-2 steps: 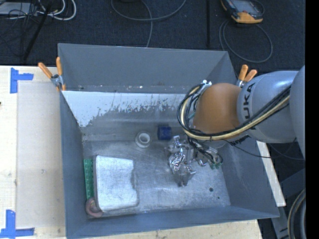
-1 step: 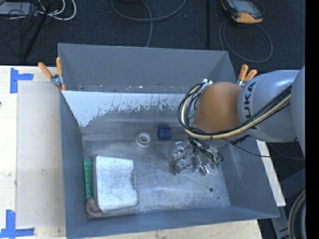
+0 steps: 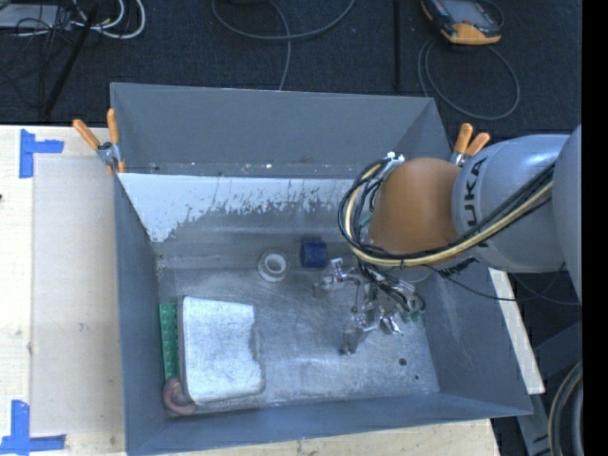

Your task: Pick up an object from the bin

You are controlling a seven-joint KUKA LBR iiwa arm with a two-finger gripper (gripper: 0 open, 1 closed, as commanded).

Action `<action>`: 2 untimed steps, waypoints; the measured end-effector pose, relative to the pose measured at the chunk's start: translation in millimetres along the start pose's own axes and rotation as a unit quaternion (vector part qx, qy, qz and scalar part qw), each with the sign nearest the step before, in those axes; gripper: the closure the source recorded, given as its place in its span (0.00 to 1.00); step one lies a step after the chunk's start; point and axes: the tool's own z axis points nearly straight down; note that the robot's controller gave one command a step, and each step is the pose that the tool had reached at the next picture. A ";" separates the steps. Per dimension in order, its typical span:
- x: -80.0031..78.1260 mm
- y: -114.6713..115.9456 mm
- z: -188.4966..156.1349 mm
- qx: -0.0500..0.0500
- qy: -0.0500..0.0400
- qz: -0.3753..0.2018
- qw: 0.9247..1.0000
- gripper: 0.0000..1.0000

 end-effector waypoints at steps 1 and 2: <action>-9.7 -49.8 -45.1 0.002 -0.001 -0.014 1.000 0.00; -5.0 -103.4 -2.6 0.000 0.002 -0.009 1.000 0.00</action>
Offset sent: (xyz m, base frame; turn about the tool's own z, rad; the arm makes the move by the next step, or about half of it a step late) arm 0.0195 -0.0430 0.0423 -0.0329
